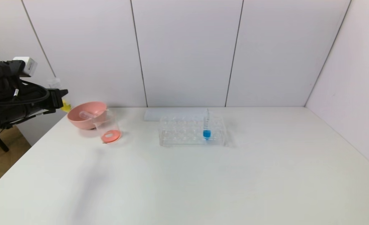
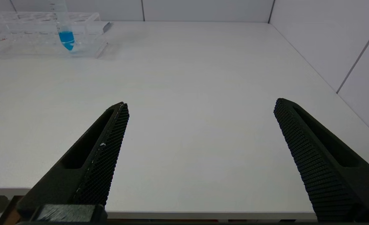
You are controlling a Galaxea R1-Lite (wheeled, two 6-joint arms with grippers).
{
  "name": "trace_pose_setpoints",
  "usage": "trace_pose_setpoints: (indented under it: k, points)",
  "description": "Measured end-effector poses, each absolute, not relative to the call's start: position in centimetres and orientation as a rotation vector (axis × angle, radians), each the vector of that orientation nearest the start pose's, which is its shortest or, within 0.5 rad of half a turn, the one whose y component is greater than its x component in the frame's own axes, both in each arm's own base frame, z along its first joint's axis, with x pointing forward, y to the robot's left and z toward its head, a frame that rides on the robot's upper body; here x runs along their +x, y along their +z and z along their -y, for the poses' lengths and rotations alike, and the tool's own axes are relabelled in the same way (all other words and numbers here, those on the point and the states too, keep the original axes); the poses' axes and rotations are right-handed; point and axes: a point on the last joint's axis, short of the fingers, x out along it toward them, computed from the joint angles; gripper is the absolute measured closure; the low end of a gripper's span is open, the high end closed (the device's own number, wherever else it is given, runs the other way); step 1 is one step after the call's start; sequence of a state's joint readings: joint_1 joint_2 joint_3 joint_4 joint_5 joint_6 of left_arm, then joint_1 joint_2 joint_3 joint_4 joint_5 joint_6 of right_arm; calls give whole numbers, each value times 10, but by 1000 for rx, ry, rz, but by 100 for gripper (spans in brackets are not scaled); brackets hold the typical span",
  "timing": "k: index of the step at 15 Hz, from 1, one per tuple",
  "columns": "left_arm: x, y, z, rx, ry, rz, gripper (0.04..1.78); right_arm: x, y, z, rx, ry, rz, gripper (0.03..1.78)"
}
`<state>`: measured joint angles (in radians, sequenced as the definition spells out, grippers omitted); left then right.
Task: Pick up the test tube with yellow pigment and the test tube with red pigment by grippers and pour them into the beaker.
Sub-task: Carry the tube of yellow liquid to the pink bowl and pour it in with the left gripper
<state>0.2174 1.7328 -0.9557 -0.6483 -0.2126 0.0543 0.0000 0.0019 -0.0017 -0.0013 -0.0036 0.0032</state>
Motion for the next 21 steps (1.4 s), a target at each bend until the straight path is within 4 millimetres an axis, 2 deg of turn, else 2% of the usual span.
trace_pose_setpoints:
  k: [11, 21]
  points:
    - [347, 196, -69, 28, -107, -100, 138, -23, 76, 0, 3, -4, 1, 11]
    - [358, 184, -68, 19, -158, -126, 138, -23, 76, 0, 3, -4, 1, 11]
